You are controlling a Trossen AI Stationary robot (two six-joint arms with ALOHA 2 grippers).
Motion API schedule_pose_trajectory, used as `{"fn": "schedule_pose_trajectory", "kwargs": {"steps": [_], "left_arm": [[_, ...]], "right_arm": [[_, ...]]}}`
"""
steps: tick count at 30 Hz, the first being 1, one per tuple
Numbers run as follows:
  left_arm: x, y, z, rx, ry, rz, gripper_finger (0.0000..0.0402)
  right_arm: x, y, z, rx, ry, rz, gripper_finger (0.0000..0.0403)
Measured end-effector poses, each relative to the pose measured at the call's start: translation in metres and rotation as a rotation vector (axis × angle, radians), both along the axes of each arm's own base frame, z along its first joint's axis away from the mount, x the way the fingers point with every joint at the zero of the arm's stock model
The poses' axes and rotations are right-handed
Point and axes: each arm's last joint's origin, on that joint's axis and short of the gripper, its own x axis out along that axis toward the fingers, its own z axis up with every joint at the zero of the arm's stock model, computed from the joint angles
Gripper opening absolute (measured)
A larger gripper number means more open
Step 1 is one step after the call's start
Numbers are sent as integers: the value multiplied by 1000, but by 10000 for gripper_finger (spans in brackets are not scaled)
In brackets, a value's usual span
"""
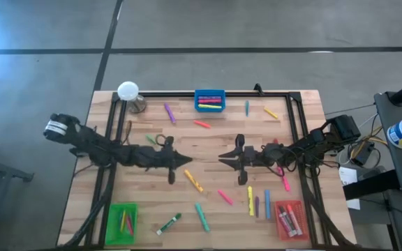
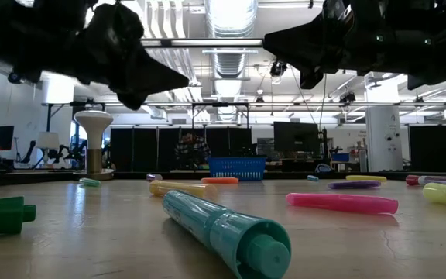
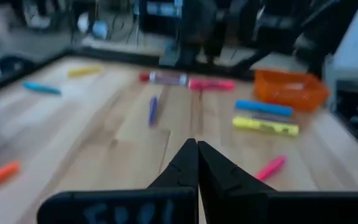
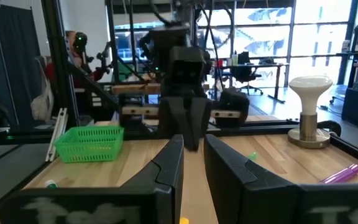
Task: Pick & Place Markers
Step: Put the right yellow highlighter into the blue bin
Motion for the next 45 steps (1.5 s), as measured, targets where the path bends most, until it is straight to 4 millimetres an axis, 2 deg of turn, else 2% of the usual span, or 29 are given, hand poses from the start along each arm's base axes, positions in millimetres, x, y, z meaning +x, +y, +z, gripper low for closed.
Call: {"fn": "schedule_pose_trajectory", "kwargs": {"steps": [5, 8, 12, 17, 21, 24, 30, 35, 45], "left_arm": [[-14, 17, -13, 10, -59, 42, 0], [-15, 20, -16, 24, -44, 53, 0], [-11, 21, -15, 59, -36, 52, 0], [-6, 20, -13, 84, -32, 48, 0], [-5, 20, -13, 85, -31, 49, 0], [-5, 20, -13, 85, -25, 48, 0], [-5, 20, -14, 82, -17, 49, 0], [-5, 20, -14, 81, -16, 49, 0], [-5, 19, -15, 50, -17, 34, 0]], "right_arm": [[-2, 0, -1, 27, 172, 1, 56], [-3, 1, 4, 101, 367, -14, 56], [-12, 6, 15, 169, 710, -82, 56], [-31, 23, 30, 243, 1051, -222, 62], [-40, 44, 35, 320, 1200, -307, 89], [-41, 61, 36, 417, 1238, -374, 116], [-37, 91, 26, 664, 1250, -519, 166], [-30, 110, 12, 698, 1278, -567, 188], [-8, 125, -22, 637, 1328, -667, 187]]}}
